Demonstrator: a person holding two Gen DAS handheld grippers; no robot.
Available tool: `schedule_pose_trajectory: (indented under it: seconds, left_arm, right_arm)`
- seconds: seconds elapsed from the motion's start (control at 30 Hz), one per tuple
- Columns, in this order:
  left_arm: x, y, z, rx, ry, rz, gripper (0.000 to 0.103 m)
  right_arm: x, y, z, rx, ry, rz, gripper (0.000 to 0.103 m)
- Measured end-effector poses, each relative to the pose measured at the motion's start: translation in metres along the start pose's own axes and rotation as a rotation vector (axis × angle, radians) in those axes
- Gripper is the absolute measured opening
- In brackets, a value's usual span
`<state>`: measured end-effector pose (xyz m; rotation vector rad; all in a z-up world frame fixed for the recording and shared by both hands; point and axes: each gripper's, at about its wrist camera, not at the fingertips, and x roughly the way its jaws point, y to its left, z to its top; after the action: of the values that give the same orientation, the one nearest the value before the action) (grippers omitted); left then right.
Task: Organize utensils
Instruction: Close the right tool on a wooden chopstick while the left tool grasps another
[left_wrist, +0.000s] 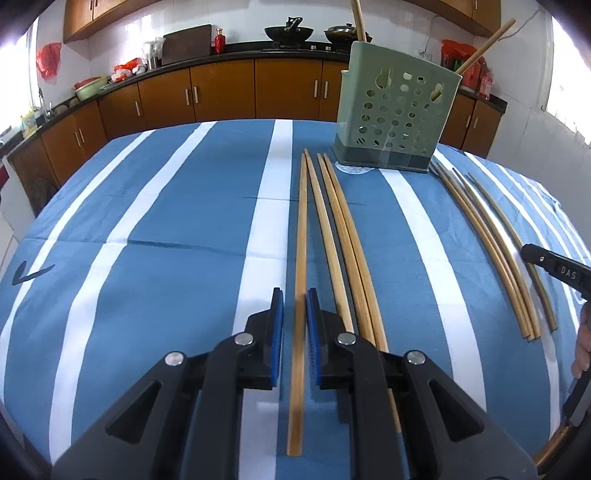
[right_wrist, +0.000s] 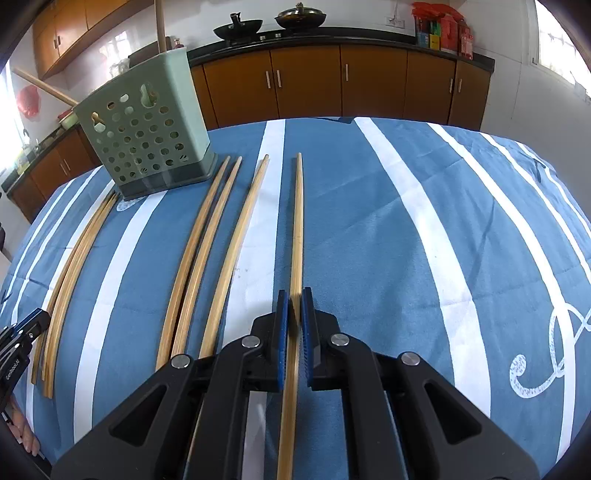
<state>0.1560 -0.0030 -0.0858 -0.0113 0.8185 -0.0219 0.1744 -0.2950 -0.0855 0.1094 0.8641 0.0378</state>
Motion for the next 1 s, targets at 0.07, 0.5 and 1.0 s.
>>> schedule_pose_trajectory:
  seconds: [0.07,0.5,1.0]
  left_arm:
    - [-0.0008,-0.0020,-0.0013,0.004,-0.005,0.015,0.014]
    - [-0.0020,0.0001,-0.0028,-0.026,-0.014,0.006,0.014]
    - [-0.0016,0.0026,-0.0022,-0.033,-0.010,-0.032,0.009]
  right_arm:
    - [0.0001,0.0003,0.0001,0.000,0.000,0.000,0.008]
    - [0.0000,-0.0002,0.0002,0.006,-0.001,0.000,0.008]
    - [-0.0009,-0.0009,-0.0009,0.026,-0.001,0.002,0.008]
